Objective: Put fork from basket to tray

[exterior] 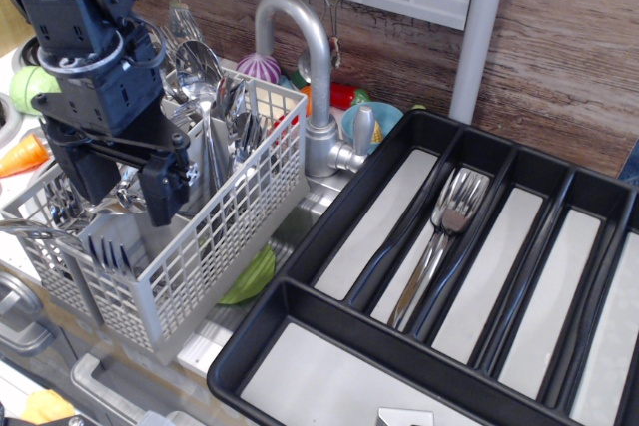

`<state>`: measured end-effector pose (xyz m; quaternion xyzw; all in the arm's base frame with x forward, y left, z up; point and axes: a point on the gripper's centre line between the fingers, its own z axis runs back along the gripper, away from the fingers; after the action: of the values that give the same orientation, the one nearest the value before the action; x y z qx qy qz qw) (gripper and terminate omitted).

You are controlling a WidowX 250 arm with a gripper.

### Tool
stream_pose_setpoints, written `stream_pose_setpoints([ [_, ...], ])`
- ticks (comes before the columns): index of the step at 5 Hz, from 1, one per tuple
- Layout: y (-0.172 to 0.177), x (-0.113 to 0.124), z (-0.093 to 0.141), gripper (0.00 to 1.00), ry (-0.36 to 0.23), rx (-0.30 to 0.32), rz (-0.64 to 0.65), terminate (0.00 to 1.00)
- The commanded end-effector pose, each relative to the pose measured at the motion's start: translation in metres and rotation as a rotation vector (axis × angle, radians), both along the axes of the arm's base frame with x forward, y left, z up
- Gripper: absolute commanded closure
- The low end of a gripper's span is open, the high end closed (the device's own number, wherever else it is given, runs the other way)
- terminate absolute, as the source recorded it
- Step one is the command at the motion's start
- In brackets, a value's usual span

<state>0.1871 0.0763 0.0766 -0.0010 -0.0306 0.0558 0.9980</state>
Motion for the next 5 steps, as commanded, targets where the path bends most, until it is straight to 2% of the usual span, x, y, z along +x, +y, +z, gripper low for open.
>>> stream_pose_setpoints([
  [1, 0.000, 0.000, 0.000, 0.00, 0.000, 0.000, 0.000, 0.00],
  [3, 0.007, -0.021, -0.002, 0.00, -0.004, 0.019, 0.039, 0.00],
  [5, 0.008, -0.032, -0.017, 0.00, -0.017, -0.013, 0.075, 0.00],
])
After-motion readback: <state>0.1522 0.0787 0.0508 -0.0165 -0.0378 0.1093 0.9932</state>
